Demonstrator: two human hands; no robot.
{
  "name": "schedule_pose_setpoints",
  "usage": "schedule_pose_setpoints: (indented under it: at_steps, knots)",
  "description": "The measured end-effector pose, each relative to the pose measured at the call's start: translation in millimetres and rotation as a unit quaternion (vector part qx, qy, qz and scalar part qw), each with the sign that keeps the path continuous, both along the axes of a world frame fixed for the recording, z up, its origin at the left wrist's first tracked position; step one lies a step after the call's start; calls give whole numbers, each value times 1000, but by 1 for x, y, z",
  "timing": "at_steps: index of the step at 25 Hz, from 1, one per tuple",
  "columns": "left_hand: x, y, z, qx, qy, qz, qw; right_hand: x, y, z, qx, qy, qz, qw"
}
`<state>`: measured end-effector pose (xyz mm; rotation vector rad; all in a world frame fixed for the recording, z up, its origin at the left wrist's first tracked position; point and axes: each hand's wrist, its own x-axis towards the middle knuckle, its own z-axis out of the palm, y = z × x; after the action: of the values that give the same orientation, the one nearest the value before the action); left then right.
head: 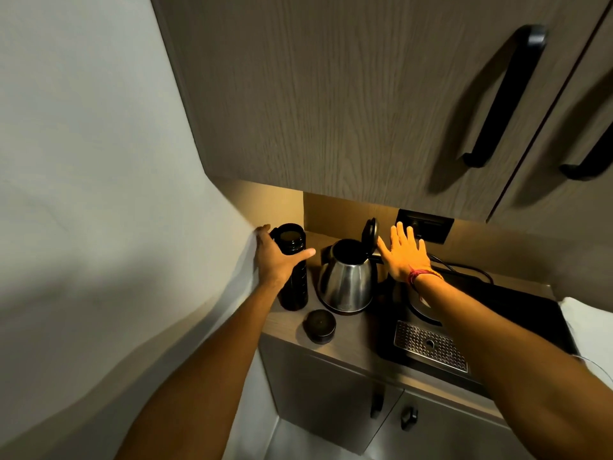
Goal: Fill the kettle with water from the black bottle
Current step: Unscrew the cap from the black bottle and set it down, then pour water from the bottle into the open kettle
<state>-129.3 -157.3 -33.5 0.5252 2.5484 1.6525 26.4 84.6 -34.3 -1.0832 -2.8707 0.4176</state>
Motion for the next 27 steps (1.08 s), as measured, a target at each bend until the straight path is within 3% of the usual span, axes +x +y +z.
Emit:
schedule_pose_setpoints:
  at_steps: [1, 3, 6, 12, 17, 22, 27]
  knots:
    - [0, 1, -6, 29, -54, -18, 998, 0, 0, 1, -2, -5, -1, 1000]
    - [3, 5, -18, 29, -84, -10, 996, -1, 0, 1, -5, -17, 1, 1000]
    - [7, 13, -24, 18, -37, 23, 999, -1, 0, 1, -13, -19, -2, 1000]
    - [12, 19, -3, -150, 105, -44, 982, 0, 1, 0, -19, 6, -12, 1000]
    - [17, 31, 19, -311, 260, -85, 910, 1, 3, -2, -23, 20, -8, 999]
    - [18, 38, 31, -406, 337, -99, 844, 2, 2, -2, -24, 42, -10, 999]
    - [20, 45, 40, -470, 356, -127, 798, 4, 1, -3, -18, 47, -8, 999]
